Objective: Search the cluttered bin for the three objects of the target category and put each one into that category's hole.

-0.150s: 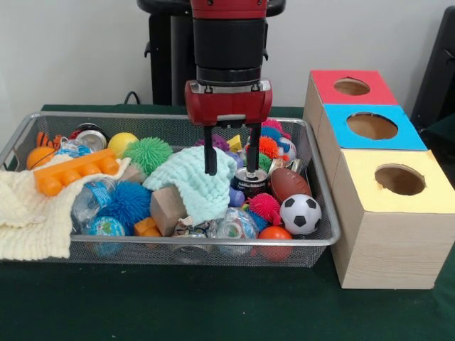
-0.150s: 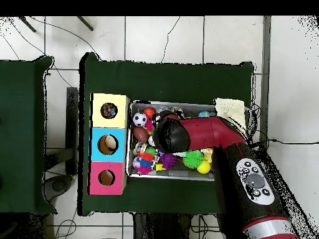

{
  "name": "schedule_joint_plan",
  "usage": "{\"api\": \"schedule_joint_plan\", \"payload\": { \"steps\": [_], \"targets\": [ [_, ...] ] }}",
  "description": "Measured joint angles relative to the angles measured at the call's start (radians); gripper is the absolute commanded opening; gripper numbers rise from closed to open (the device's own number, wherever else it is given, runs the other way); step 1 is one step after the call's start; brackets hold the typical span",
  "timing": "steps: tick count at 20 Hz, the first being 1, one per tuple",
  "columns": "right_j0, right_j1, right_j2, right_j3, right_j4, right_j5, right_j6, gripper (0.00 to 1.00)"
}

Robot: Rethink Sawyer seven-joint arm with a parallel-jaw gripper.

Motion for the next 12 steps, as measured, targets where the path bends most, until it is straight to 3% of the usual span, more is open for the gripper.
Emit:
{"api": "schedule_joint_plan", "payload": {
  "steps": [12],
  "targets": [
    [-0.023,0.044,-0.001,-0.001,-0.014,-0.101,0.0,1.0]
  ]
}}
